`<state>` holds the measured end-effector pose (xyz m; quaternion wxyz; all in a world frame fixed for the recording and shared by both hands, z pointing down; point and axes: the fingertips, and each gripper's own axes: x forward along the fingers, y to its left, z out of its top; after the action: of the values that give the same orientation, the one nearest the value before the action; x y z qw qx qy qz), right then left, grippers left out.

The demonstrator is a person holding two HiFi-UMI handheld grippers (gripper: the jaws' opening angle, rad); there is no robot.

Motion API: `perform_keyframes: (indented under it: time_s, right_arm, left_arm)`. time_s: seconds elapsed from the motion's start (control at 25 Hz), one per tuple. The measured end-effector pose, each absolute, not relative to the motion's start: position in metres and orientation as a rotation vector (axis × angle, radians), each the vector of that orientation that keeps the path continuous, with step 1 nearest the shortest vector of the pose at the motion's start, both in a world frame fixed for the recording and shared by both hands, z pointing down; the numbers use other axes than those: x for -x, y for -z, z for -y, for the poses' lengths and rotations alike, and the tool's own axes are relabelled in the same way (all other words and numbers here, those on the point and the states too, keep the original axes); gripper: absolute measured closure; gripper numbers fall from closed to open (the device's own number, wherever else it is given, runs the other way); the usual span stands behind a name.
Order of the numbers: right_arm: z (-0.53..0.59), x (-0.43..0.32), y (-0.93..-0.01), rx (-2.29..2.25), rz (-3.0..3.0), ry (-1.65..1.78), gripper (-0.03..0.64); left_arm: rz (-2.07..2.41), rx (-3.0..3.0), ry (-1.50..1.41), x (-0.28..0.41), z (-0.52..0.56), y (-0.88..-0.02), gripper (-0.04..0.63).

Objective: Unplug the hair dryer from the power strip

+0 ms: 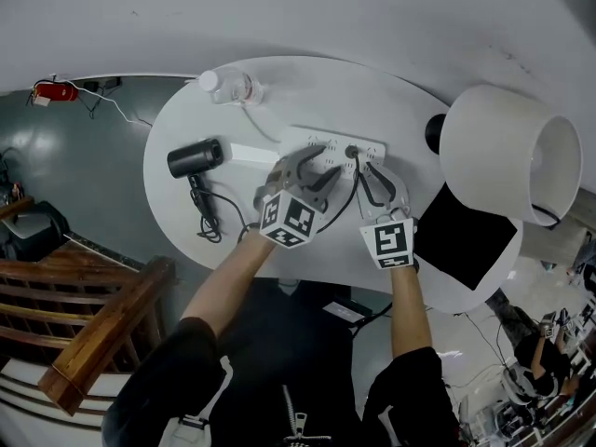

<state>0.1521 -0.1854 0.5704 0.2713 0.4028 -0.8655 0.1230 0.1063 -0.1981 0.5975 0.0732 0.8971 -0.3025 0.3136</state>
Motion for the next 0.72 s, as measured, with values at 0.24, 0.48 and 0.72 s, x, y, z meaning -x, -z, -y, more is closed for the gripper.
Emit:
perform_keyframes:
  time_s: [0.24, 0.48, 0.72]
  right_arm:
    - [0.196, -0.151, -0.575, -1.085, 2.348, -0.272, 0.477]
    - [0.199, -0.141, -0.581, -1.026, 2.375, -0.204, 0.471]
    - [0.207, -0.135, -0.583, -1.044, 2.408, -0.158, 0.471]
  left_arm:
    - [0.890, -2.701, -1.039, -0.110, 0.197, -0.605, 0.405]
    - [0.875, -2.676, -1.067, -0.110, 0.198, -0.608, 0.405]
    - [0.887, -2.678, -1.066, -0.109, 0.196, -0.608, 0.405]
